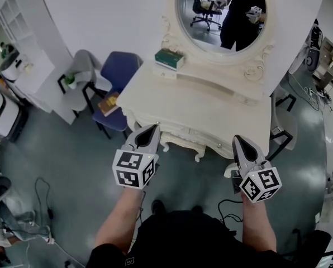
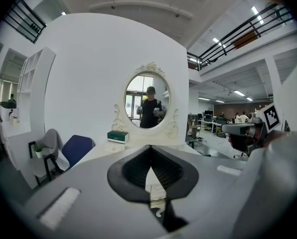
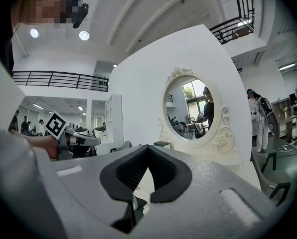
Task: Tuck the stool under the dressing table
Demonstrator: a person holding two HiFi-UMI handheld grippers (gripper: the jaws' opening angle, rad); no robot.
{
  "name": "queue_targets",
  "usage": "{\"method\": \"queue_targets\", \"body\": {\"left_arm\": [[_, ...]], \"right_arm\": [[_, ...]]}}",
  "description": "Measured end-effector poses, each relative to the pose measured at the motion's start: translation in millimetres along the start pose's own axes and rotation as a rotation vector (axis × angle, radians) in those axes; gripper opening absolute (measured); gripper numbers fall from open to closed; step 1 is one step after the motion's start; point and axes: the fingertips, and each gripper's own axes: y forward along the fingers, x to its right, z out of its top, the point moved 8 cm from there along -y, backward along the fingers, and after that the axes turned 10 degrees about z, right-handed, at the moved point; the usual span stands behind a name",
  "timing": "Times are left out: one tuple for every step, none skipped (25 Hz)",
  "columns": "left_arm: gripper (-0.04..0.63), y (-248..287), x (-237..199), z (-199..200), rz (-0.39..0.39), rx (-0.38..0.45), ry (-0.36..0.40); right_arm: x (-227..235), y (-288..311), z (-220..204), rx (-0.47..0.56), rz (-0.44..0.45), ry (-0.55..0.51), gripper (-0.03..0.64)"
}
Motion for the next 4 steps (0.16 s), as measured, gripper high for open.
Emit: {"method": "queue_targets", "body": {"left_arm": [[0.018,0.3,-0.6,-0.2,0.0,-0.001,0.001],[0.017,0.7,-1.4,-0.4,0.0,-0.002,0.001],[0.018,1.1,-2.2,-0.6,0.0,-0.003,0.002],[0.017,1.4,-3.0,-0.9,0.0,-0.004,0.002]], "right_arm": [[-0.1,0.7,-0.2,-0.001,0.001,0.0,0.002],[-0.3,1.5,-0.5,-0.002,0.001,0.0,0.002],[-0.4,2.3,-0.9,-0.003,0.002,-0.001,0.002],[-0.6,3.1,-1.3,-0.005,0.003,-0.001,0.002]]}}
